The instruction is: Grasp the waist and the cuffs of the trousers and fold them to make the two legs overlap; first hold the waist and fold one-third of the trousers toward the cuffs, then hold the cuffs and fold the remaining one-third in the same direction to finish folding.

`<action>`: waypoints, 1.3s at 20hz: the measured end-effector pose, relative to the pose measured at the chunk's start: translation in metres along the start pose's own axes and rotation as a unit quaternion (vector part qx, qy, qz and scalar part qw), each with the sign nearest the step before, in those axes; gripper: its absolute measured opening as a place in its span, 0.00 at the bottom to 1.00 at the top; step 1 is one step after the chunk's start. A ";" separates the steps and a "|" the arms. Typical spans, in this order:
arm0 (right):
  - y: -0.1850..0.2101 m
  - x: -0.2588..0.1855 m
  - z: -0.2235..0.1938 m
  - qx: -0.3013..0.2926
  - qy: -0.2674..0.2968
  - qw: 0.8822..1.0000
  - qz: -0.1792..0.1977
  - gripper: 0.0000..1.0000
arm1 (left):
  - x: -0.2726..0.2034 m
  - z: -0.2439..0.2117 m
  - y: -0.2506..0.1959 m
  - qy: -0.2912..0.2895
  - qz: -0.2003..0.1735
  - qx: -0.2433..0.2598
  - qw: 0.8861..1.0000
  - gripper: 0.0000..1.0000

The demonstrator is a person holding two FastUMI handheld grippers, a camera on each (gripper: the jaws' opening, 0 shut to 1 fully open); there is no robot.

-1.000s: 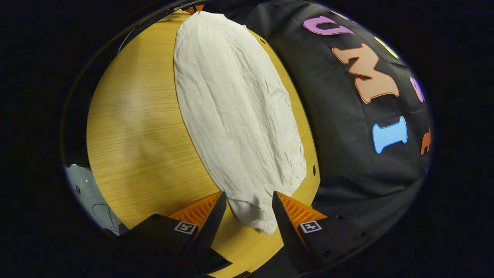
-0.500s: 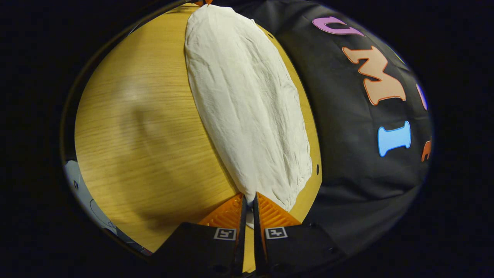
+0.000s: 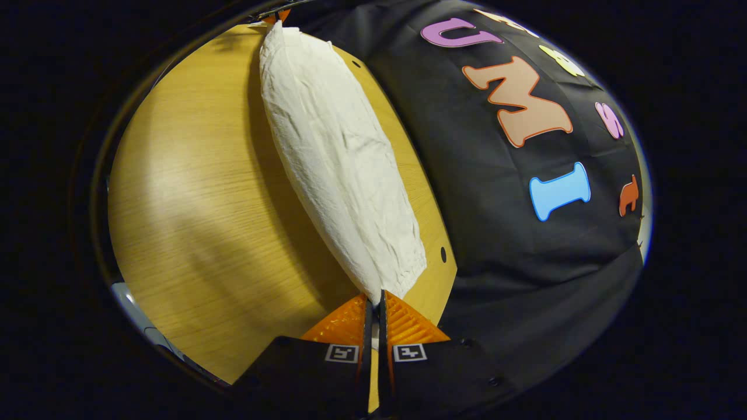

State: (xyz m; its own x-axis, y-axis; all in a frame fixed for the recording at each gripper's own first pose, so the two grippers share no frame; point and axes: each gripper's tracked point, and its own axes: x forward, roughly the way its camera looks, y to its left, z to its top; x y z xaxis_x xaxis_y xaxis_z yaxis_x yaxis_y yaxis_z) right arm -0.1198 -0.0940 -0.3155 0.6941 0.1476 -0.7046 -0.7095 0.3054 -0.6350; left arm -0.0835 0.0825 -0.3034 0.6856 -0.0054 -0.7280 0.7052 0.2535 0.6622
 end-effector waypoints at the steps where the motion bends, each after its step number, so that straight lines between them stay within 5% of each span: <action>1: -0.006 0.000 0.002 0.001 -0.005 1.000 -0.005 0.07 | 0.002 0.001 0.008 0.004 0.007 -0.005 1.000 0.00; 9: -0.071 0.024 0.035 0.061 -0.042 0.996 -0.053 0.07 | -0.003 0.023 0.072 0.023 0.082 -0.031 0.996 0.00; 15: -0.127 0.051 0.064 0.124 -0.033 0.984 -0.122 0.08 | 0.008 0.046 0.141 -0.021 0.141 -0.081 0.986 0.00; 26: -0.152 0.124 0.094 0.134 0.007 0.980 -0.147 0.07 | 0.077 0.067 0.191 -0.064 0.145 -0.117 0.980 0.00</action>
State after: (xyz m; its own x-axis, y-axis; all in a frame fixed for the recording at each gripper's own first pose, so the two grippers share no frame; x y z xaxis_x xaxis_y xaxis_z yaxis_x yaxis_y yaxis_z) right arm 0.0859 -0.0336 -0.2763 0.8605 0.0036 -0.5094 -0.4204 0.5698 -0.7062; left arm 0.1164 0.0656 -0.2213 0.8782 -0.0175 -0.4780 0.4272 0.4779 0.7675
